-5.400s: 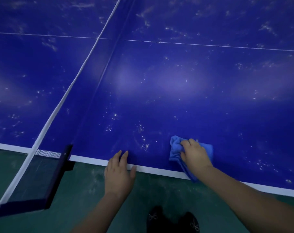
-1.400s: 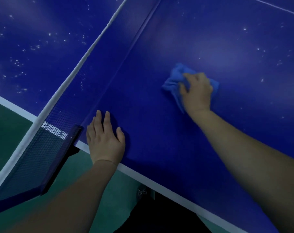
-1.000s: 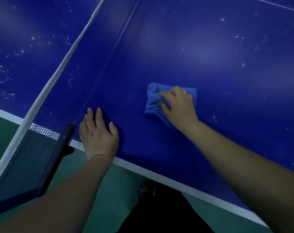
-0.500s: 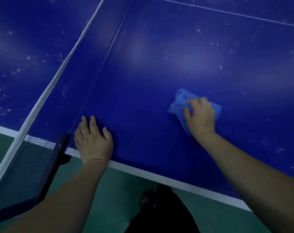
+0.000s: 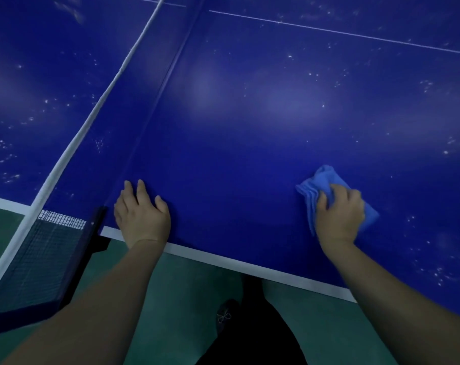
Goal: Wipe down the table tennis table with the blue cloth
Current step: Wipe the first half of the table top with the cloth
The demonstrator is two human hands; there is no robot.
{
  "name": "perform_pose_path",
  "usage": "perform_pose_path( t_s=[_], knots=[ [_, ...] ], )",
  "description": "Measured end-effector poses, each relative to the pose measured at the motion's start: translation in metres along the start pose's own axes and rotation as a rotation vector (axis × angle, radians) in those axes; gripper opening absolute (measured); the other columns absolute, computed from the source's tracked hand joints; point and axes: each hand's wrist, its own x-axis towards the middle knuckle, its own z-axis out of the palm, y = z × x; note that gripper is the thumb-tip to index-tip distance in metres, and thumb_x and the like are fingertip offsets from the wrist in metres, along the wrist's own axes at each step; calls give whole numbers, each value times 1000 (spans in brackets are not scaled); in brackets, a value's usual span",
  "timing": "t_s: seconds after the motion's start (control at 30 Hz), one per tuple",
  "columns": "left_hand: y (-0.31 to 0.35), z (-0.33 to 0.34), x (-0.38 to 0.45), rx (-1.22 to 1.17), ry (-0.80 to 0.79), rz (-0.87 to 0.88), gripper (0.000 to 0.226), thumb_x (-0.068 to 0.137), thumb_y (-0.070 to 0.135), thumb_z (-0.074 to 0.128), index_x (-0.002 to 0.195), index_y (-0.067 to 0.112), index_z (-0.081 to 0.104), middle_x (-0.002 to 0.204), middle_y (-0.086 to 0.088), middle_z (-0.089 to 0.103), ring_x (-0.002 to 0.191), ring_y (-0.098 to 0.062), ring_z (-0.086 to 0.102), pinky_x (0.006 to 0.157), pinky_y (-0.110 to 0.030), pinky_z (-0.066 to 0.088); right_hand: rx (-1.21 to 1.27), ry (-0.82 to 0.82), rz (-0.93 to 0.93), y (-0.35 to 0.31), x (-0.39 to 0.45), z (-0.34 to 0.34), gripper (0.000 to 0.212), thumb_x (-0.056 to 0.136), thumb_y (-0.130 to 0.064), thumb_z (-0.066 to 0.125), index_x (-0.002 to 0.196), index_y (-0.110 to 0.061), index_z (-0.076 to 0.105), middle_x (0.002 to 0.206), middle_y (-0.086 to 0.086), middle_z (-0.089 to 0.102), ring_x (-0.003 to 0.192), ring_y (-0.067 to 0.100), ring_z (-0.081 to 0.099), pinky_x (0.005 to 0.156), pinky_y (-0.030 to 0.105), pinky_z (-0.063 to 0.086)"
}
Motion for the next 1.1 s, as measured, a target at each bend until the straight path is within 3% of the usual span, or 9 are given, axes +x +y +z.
perform_pose_path(
  t_s=[0.07,0.23,0.4,0.5,0.67,0.77,0.87,1.0,1.1],
  knots=[
    [-2,1,0,5,4,4,58,98,36,39,151,16,29,160,-11,20,142,-36,20,118,-54,15,-18,-40,-25,-1,-30,-2,24,85,-17,68,106,-8,63,94,16,56,84,34,53,71,44,45],
    [-5,5,1,21,20,14,57,98,37,38,150,16,29,160,-12,20,142,-36,21,117,-54,16,42,-244,-417,-19,-18,10,22,83,-15,69,104,-9,67,96,15,59,89,36,55,74,47,46],
    [-3,4,2,41,18,9,58,98,38,36,151,17,27,160,-11,19,142,-36,20,117,-54,16,19,40,55,25,2,-6,28,88,-20,65,111,-6,63,99,21,56,87,38,54,72,44,43],
    [-2,4,0,56,14,9,57,99,38,34,152,17,25,160,-11,17,142,-36,19,118,-54,16,-7,-48,-25,20,-37,-10,23,86,-21,64,106,-10,63,94,15,56,85,33,53,71,42,43],
    [0,2,0,55,7,0,57,100,36,34,152,17,24,161,-11,15,144,-35,17,119,-54,13,91,-272,-437,-36,-10,13,21,85,-18,67,105,-12,67,93,10,57,87,30,54,72,43,45],
    [2,2,0,55,7,-5,57,100,36,34,152,17,24,161,-11,15,144,-35,17,118,-54,13,85,-223,-294,-41,16,20,22,88,-21,64,108,-11,66,97,12,57,92,31,53,77,44,42],
    [1,1,-1,50,1,-13,57,100,36,33,153,17,24,161,-10,15,144,-34,16,119,-54,13,43,-150,-153,-43,-15,13,21,84,-21,66,103,-12,65,93,11,56,86,31,54,71,40,41],
    [2,0,-2,46,12,-17,56,100,33,36,152,16,25,161,-11,16,144,-35,17,118,-54,13,185,-359,-613,-86,-71,23,22,78,-20,72,100,-17,69,86,7,54,75,28,52,64,38,42],
    [2,0,-1,42,15,-18,57,100,33,37,152,15,26,161,-11,16,144,-35,18,118,-54,14,238,-435,-769,-128,-42,40,23,81,-20,70,104,-18,72,90,11,56,81,31,53,68,40,41]
  ],
)
